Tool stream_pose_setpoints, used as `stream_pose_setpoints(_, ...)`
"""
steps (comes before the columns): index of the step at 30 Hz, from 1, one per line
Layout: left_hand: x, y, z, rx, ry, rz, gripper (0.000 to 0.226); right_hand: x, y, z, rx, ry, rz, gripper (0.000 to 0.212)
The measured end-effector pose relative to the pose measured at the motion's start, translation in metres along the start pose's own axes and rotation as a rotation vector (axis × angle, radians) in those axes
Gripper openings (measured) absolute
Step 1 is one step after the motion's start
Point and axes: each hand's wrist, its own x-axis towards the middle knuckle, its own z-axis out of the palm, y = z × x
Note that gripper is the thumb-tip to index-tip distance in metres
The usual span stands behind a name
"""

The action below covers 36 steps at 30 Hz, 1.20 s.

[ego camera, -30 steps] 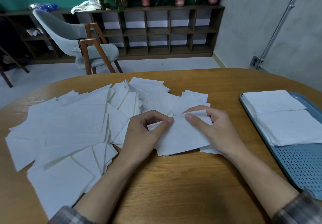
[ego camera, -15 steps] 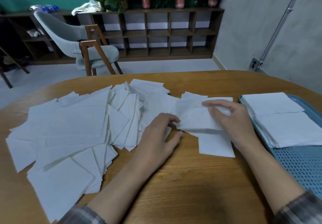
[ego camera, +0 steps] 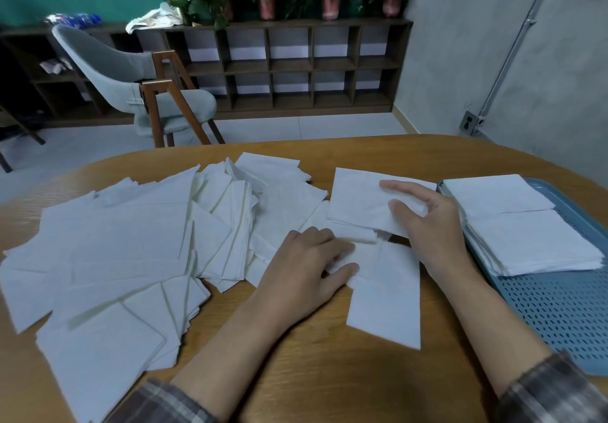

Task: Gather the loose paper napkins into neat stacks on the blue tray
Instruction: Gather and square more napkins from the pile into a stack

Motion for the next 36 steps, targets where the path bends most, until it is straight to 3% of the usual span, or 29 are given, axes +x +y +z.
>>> stream_pose_setpoints(5, -0.003, 0.003, -0.002, 0.001, -0.035, 0.062, 0.031, -0.003, -0.007, 0.0, 0.015, 0.035, -0.009, 0.033)
stream_pose_setpoints(9, -0.005, 0.006, -0.004, -0.054, 0.086, 0.042, 0.021, -0.003, -0.009, 0.0, 0.008, 0.051, -0.006, 0.033)
stream_pose_setpoints(13, -0.001, 0.006, -0.003, -0.035, 0.095, -0.089, 0.055, -0.003, -0.009, 0.002, -0.03, 0.051, -0.012, 0.035)
stream_pose_setpoints(16, 0.0, 0.005, -0.002, -0.079, 0.038, -0.184, 0.064, -0.002, -0.007, 0.002, -0.047, 0.049, -0.015, 0.037)
stream_pose_setpoints(21, 0.001, 0.004, -0.003, -0.233, 0.045, -0.219, 0.06, -0.003, -0.007, 0.003, -0.031, -0.011, -0.013, 0.039)
stream_pose_setpoints(29, -0.003, 0.007, -0.004, -0.182, 0.031, -0.067, 0.028, -0.005, -0.008, 0.004, -0.008, -0.076, -0.032, 0.038)
stream_pose_setpoints(36, -0.003, 0.023, -0.012, -0.151, -0.074, 0.029, 0.037, -0.008, -0.014, 0.005, 0.095, -0.171, -0.036, 0.033)
